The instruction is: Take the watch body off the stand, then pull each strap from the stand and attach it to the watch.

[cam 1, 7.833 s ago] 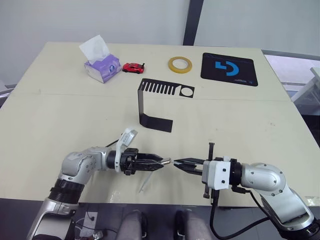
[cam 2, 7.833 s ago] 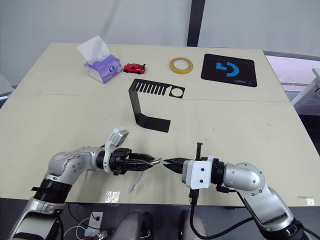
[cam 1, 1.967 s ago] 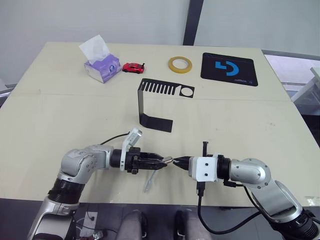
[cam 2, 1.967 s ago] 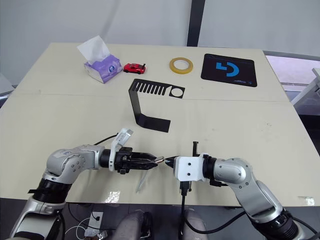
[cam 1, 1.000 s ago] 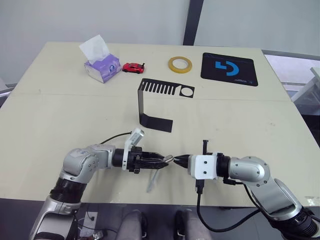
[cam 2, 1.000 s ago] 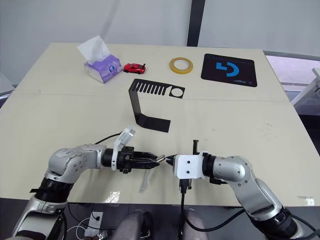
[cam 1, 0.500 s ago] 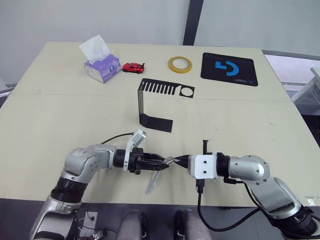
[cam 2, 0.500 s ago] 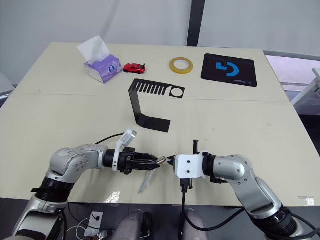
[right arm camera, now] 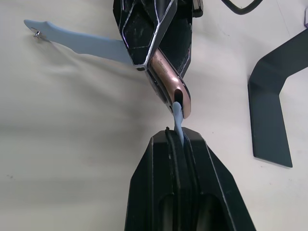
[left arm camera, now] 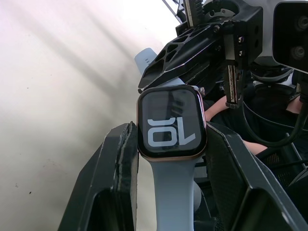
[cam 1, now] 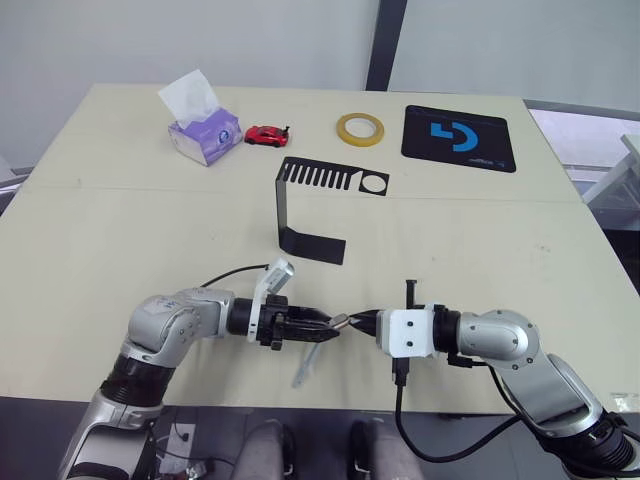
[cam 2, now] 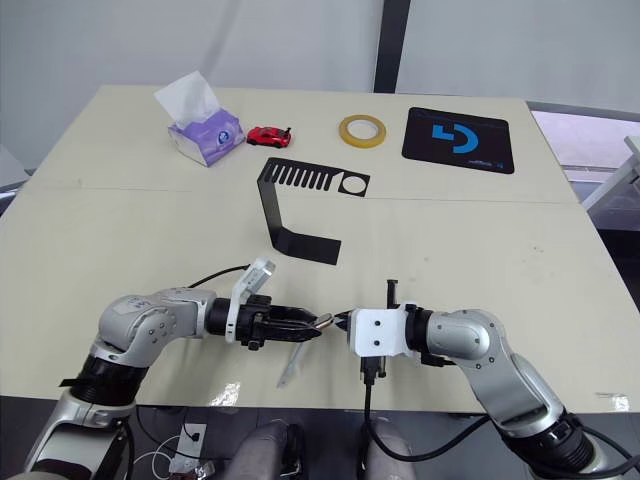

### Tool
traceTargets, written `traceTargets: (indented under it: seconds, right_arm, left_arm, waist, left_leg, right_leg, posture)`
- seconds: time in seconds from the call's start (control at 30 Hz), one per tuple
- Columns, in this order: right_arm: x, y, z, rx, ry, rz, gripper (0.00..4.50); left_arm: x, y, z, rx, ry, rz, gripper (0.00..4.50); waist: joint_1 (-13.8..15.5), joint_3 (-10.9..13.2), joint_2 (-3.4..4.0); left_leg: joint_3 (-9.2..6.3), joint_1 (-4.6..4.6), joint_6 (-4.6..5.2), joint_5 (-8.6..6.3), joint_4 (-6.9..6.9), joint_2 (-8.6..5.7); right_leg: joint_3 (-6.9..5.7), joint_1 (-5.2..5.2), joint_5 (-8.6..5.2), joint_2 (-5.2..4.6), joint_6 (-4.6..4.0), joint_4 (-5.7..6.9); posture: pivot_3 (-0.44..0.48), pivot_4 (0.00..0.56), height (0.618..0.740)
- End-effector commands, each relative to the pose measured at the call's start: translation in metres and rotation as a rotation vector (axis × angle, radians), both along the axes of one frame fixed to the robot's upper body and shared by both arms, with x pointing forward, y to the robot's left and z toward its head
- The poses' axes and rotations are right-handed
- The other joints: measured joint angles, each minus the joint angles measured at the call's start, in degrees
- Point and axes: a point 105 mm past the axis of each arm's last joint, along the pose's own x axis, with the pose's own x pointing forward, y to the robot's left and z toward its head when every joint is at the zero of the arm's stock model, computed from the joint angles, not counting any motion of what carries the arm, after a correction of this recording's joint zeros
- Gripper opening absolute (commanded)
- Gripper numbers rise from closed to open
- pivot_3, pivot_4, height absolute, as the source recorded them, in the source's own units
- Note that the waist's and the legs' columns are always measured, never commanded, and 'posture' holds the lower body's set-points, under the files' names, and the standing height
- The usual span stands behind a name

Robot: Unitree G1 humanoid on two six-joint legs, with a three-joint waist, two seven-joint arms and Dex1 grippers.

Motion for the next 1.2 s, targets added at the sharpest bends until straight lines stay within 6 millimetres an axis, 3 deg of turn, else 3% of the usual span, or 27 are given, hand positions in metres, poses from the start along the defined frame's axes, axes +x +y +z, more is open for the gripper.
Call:
traceTargets:
  seconds: [0.03, 1.2]
  right_arm:
    - [-0.0064, 0.0115, 0.0101, 0.028, -0.041, 0.052, 0.00]
    - [-0.0076, 0.0112, 0.0065, 0.014, -0.009, 0.048, 0.00]
  left_arm:
    - [-0.0129, -0.0157, 0.0130, -0.044, -0.036, -0.101, 1.63]
    - [-0.0114, -0.0185, 0.0116, -0.040, -0.043, -0.089, 1.63]
  waist:
    - [0.00, 0.00, 0.00]
    - [0.00, 0.00, 0.00]
  left_leg:
    - [0.00, 0.00, 0.00, 0.00, 0.00, 0.00]
    - [0.00, 0.00, 0.00, 0.00, 0.00, 0.00]
  right_leg:
    - [0.00, 0.00, 0.00, 0.00, 0.00, 0.00]
    - [0.00, 0.00, 0.00, 0.00, 0.00, 0.00]
  posture:
    - [0.000, 0.150, 0.740]
    - [0.000, 0.150, 0.740]
